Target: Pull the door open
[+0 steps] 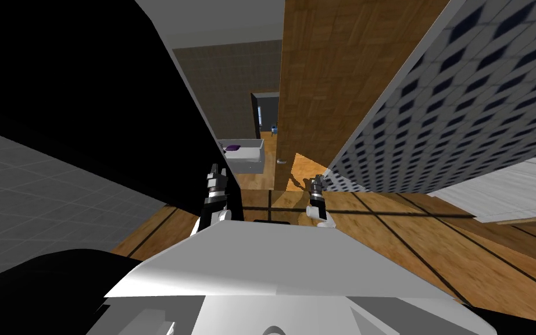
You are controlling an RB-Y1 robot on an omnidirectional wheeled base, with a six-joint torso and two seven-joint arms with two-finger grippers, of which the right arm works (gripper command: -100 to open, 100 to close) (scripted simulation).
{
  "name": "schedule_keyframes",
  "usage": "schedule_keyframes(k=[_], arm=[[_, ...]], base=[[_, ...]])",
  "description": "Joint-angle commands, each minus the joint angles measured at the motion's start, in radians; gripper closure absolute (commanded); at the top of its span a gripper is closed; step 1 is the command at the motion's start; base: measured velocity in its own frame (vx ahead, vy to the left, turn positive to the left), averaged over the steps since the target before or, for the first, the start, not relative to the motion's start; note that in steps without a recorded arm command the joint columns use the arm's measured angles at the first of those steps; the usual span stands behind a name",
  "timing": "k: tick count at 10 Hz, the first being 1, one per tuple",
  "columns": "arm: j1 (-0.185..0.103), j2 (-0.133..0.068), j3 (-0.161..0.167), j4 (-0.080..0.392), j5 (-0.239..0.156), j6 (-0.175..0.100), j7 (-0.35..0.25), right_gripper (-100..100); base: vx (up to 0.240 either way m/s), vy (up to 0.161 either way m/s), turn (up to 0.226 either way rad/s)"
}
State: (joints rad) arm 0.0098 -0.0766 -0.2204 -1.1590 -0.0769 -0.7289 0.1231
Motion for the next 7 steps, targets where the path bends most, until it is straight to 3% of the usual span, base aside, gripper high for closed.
schedule_keyframes(k=[1, 3, 7], arm=[[-0.02, 0.004, -0.006, 0.047, 0.0, -0.007, 0.003, -100], [-0.032, 0.006, -0.01, 0.077, -0.001, -0.013, 0.005, -100], [-0.081, 0.019, -0.025, 0.19, -0.002, -0.036, 0.012, -100]], base=[[0.102, -0.015, 0.068], [0.093, -0.011, 0.05], [0.071, -0.011, 0.071]])
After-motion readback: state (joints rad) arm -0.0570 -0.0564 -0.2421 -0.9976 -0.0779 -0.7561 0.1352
